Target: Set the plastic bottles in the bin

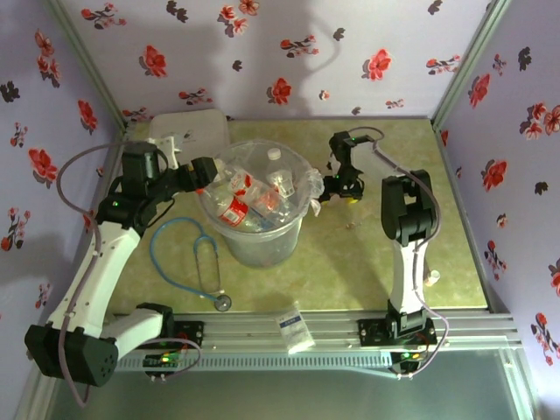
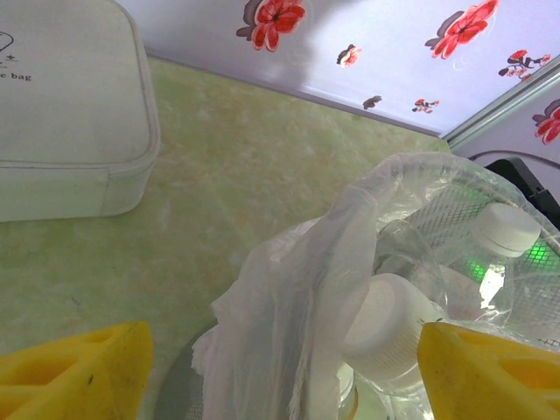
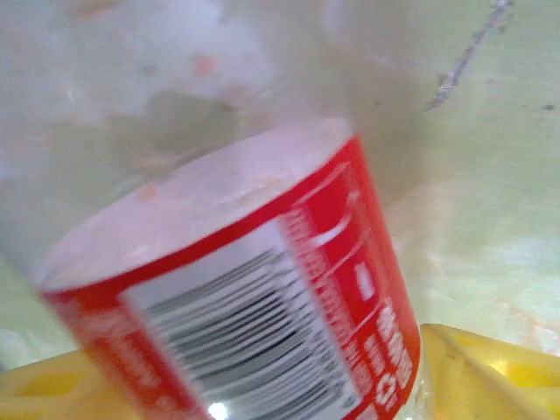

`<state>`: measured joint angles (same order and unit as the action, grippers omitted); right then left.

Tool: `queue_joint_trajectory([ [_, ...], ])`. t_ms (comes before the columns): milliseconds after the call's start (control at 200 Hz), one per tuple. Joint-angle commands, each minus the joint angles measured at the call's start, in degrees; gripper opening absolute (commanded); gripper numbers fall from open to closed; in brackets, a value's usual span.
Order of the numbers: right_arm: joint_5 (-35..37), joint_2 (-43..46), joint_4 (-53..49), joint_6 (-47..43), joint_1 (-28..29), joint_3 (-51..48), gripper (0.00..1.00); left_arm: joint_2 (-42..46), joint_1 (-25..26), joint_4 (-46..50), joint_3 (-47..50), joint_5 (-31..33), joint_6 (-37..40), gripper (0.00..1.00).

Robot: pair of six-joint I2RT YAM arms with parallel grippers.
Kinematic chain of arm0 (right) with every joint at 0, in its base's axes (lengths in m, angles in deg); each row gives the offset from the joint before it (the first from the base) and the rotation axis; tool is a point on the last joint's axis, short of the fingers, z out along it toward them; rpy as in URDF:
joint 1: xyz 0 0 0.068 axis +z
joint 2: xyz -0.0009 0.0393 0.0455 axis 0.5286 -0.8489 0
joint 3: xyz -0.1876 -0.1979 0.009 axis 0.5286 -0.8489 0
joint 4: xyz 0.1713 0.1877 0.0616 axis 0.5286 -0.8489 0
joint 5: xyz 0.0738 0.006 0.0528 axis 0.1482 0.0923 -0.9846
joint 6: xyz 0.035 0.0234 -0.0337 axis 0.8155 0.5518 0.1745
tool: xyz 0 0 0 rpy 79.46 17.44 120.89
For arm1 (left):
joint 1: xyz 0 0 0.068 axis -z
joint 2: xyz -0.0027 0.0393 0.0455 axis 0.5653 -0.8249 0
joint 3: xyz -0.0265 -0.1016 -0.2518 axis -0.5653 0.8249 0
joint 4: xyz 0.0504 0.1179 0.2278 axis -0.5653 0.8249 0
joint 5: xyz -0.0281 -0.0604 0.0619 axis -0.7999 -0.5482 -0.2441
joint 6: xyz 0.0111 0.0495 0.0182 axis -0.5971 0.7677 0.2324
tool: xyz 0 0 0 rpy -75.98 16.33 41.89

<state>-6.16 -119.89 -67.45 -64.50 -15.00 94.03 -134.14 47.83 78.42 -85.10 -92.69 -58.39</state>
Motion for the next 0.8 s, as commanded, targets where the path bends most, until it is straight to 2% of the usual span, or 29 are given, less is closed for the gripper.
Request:
queue_joint_trajectory([
  [0, 0.12, 4.15, 0.47, 1.23, -0.87, -1.16, 0.72, 1.57, -0.80, 1.01, -0.96, 0.87, 1.16, 0.81],
  [320, 0.55, 11.46, -0.45, 2.19, -4.04, -2.05, 0.65, 2.64, -0.84, -1.44, -2.50, -1.63, -0.55, 0.88],
  [490, 0.15, 18.41, -0.79, 3.78, -6.11, -1.28, 0.62, 3.22, -0.85, -2.73, -2.32, -3.12, -1.23, 0.90],
  [710, -0.90, 28.72, -0.86, 4.97, -6.49, 5.40, 0.60, 3.57, -2.23, -6.37, 0.51, -8.48, -4.95, 0.89],
  [795, -4.18, 32.37, 0.80, 6.01, -6.47, 8.32, 0.60, 4.34, -3.36, -7.31, 1.83, -9.19, -6.15, 0.89],
])
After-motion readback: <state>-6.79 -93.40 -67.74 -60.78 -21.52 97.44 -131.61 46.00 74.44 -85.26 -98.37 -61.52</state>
